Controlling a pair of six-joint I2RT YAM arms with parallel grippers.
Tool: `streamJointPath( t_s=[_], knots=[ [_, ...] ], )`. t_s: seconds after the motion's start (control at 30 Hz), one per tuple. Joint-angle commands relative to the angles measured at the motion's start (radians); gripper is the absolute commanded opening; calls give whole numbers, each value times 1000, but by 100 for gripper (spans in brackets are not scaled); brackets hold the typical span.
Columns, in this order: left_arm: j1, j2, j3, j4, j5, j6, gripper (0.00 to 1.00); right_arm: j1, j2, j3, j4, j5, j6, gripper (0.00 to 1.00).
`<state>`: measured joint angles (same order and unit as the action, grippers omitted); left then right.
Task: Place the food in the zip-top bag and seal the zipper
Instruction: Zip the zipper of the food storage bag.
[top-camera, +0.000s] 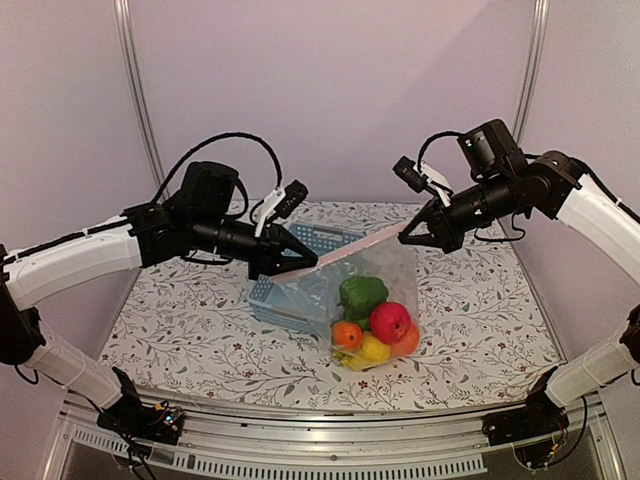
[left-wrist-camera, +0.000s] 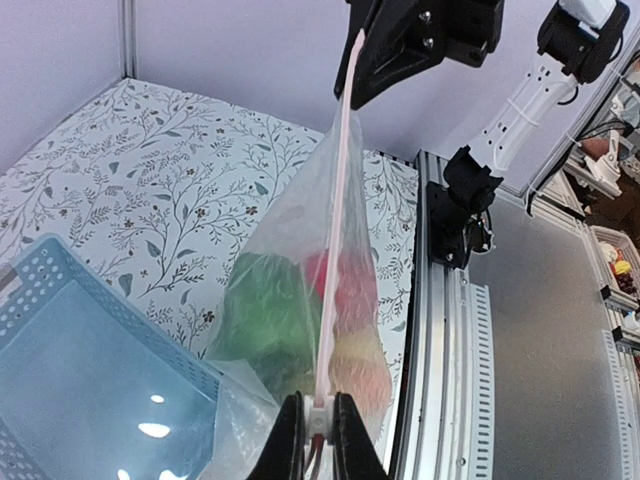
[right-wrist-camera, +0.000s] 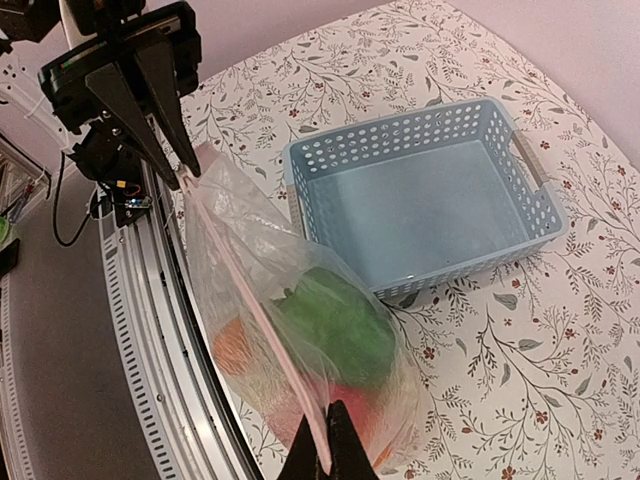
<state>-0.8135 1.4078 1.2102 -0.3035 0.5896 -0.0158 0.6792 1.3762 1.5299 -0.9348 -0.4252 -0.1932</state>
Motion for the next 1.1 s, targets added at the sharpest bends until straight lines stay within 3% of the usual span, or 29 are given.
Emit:
streamJointPath(
  t_s=[0.0,0.63,0.93,1.0,1.07],
  knots=[
    [51,-98,-107,-98,-36,10,0,-36,-9,26,-6,62,23,0],
    [179,-259,-338,-114,-36,14,0,-41,44,38,2,55,26,0],
    [193,-219,-323,-8,-10,-30,2,-43,71,44,8,47,34,0],
    [193,-180,-287,42,-6,-58,8,-45,80,45,9,64,40,0],
    [189,-128,-237,84,-13,-89,26,-53,89,49,8,93,48,0]
  ],
)
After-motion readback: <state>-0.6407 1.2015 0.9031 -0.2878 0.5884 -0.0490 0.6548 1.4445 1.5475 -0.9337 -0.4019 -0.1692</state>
